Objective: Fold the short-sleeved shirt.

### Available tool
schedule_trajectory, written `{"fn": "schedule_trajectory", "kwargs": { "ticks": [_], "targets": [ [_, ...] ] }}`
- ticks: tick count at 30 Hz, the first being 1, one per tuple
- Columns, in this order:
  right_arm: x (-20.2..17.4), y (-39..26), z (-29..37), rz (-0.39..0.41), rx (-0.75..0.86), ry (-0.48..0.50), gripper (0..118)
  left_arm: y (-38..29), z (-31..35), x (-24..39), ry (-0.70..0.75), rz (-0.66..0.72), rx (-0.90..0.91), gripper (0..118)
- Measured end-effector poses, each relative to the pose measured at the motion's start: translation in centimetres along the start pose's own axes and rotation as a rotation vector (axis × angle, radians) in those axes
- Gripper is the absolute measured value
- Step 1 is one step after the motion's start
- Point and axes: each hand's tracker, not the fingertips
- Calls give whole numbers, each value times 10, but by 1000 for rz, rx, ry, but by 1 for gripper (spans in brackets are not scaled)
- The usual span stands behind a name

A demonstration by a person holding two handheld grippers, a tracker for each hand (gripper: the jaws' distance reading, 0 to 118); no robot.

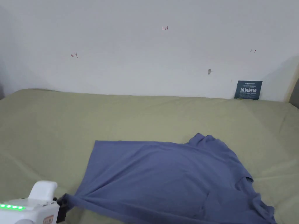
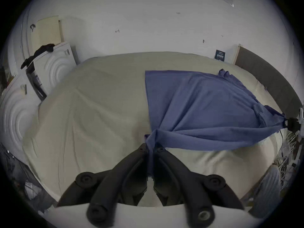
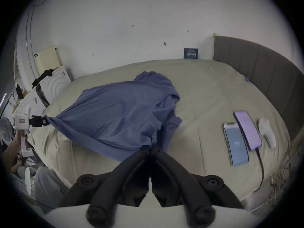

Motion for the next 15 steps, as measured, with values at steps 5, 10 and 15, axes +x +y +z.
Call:
{"fn": "schedule_trajectory", "kwargs": {
  "ticks": [5, 10, 15],
  "targets": [
    [6, -36, 20, -45, -30, 7, 2, -39, 16, -15, -13, -5, -32, 3],
    [9, -42, 21, -43, -53, 18, 2, -50, 25, -17, -26, 12, -45, 4],
    [4, -36, 18, -51, -68, -3, 101, -51, 30, -13, -42, 48, -42, 118]
  ]
}}
